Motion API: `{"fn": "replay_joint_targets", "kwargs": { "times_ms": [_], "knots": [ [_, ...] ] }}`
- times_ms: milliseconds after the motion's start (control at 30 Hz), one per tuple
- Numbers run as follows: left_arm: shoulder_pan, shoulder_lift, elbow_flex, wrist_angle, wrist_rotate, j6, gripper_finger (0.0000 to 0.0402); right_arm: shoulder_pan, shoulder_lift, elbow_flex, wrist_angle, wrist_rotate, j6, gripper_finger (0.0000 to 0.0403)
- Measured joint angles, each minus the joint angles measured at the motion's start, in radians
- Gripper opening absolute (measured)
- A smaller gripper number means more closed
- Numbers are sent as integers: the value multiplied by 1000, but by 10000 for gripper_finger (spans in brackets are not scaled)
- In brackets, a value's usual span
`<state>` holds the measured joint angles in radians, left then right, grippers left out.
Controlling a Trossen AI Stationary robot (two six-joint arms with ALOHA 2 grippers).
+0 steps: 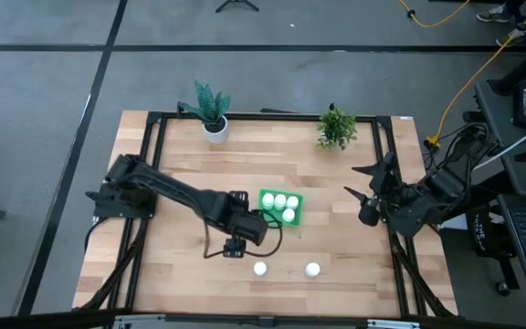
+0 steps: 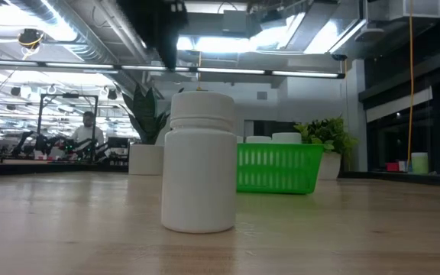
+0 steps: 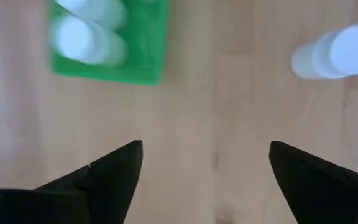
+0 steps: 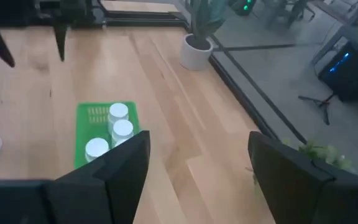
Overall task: Pick and place pill bottles into a basket
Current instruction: Put the white pill bottle into the green bin
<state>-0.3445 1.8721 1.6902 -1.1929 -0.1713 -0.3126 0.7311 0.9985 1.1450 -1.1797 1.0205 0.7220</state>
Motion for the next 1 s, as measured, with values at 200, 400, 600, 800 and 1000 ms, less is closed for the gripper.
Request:
{"fn": "replay_joint_targets", "kwargs": {
  "times_ms": [200, 400, 600, 800, 1000],
  "knots": [
    [-58, 96, 0, 121, 155, -41, 341, 0, 0, 0, -4, 0, -24, 272],
    [-120, 111, 0, 297, 173, -41, 341, 0, 0, 0, -5, 0, -28, 272],
    [-134, 139, 1, 405, 171, -41, 341, 0, 0, 0, -5, 0, -46, 272],
    [-118, 141, 1, 405, 137, -14, 341, 0, 0, 0, 0, 0, -48, 272],
    [-85, 161, 1, 407, 157, 20, 341, 0, 0, 0, 2, -3, -45, 272]
  ]
}}
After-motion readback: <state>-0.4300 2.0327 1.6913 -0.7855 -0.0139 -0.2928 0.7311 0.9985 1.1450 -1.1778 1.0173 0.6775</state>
